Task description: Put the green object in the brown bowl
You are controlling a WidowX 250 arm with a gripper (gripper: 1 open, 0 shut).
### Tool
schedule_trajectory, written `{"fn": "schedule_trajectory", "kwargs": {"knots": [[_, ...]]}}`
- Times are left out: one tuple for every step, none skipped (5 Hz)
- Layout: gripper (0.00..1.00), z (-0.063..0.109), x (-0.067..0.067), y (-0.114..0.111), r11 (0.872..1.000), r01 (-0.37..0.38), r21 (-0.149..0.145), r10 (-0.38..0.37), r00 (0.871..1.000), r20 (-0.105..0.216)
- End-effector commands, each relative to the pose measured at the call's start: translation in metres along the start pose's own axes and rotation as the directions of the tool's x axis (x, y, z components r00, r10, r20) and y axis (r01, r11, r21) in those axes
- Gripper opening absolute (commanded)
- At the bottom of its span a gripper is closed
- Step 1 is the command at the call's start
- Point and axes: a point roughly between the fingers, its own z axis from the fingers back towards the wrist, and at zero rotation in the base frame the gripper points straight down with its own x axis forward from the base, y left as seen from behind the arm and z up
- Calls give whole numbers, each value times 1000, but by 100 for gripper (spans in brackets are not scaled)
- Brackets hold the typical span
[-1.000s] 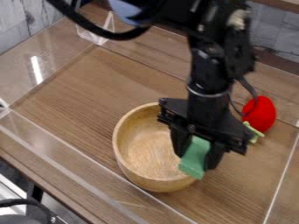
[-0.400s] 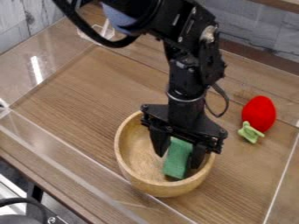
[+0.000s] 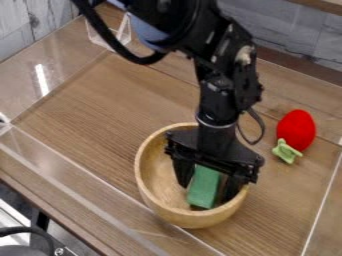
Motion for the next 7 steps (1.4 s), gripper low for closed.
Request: {"fn": "schedule_trajectory", "kwargs": {"knots": [[100,12,9,-8,999,-46,-6,46,999,25],[100,18,13,-12,996,-93,-4,93,995,25],[100,15,15,-10,991,-130,-1,130,991,23],[0,12,16,-9,986,-165,2,165,986,20],[0,17,24,1,977,-213,2,213,977,21],[0,20,33,11,966,-257,-2,257,966,26],[0,16,35,9,964,-267,-9,267,963,30]]}}
